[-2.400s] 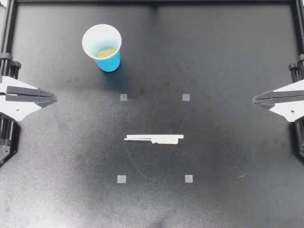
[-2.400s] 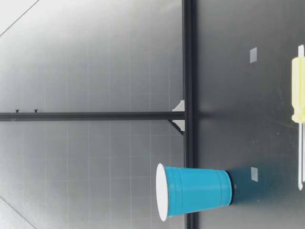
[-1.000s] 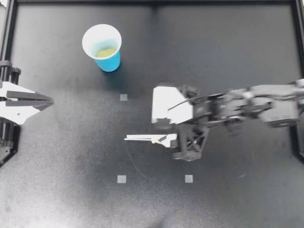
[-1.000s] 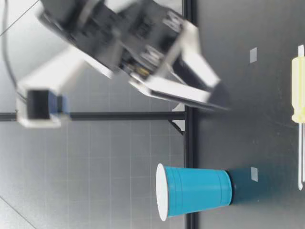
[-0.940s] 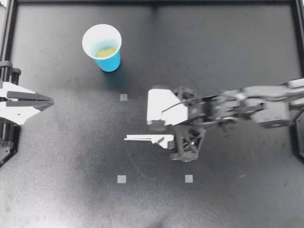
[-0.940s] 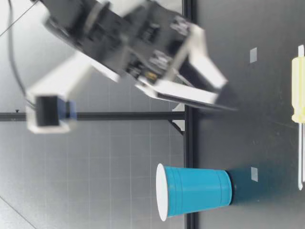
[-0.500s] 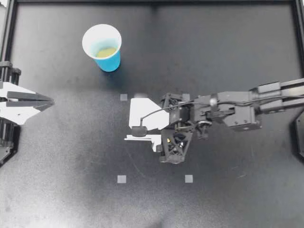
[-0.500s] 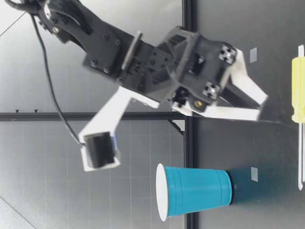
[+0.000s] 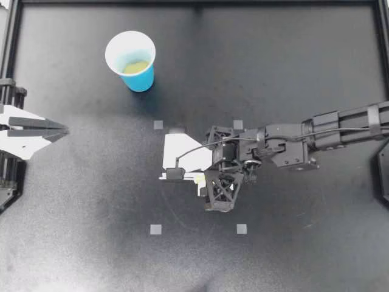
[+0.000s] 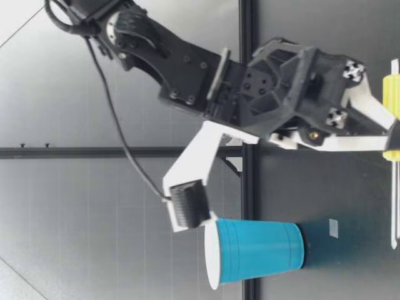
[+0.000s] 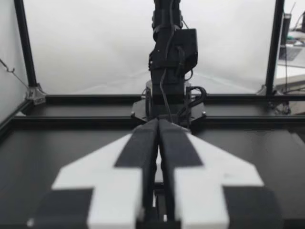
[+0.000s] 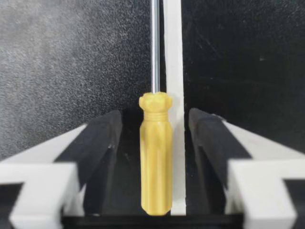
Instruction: Pick up the screwdriver with the right arm, hand it over to the left arm then place it into the cup.
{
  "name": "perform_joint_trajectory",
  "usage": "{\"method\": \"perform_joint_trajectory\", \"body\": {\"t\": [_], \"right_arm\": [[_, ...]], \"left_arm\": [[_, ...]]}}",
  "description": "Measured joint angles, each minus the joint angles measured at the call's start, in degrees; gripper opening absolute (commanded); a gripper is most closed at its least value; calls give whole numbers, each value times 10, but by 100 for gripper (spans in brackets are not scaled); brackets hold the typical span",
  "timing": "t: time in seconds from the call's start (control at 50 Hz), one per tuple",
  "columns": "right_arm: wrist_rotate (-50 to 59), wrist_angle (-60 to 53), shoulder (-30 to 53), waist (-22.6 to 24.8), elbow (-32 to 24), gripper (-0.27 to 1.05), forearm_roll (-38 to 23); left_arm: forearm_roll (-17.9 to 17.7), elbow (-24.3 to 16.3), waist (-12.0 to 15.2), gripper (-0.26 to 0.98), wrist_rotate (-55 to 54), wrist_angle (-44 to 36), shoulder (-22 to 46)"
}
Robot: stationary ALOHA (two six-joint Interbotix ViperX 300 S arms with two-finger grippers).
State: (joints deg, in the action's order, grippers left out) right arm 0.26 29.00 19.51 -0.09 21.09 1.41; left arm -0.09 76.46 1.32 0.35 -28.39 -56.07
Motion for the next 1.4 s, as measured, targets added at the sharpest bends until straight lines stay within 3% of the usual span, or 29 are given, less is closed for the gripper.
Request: {"method": "perform_joint_trajectory", "body": {"t": [0.18, 0.56, 0.78, 1.02, 1.28, 1.4], "right_arm": [[-1, 0, 5, 0, 0, 45, 1], [-1, 0, 4, -2, 0, 6, -2], [4, -27, -11, -1, 18, 5, 0], [79, -233, -86, 4, 130, 5, 3], [142, -542, -154, 11, 258, 5, 4], [143, -658, -163, 14, 286, 5, 4]], "left_arm": [[0, 0, -1, 14, -1, -1, 0], [0, 1, 0, 14, -6, 0, 0], [0, 1, 0, 32, -6, 0, 22], [-3, -4, -1, 68, -10, -15, 98], [-5, -27, -1, 68, -9, -153, 219], [-6, -36, -1, 68, -16, -229, 275]]}}
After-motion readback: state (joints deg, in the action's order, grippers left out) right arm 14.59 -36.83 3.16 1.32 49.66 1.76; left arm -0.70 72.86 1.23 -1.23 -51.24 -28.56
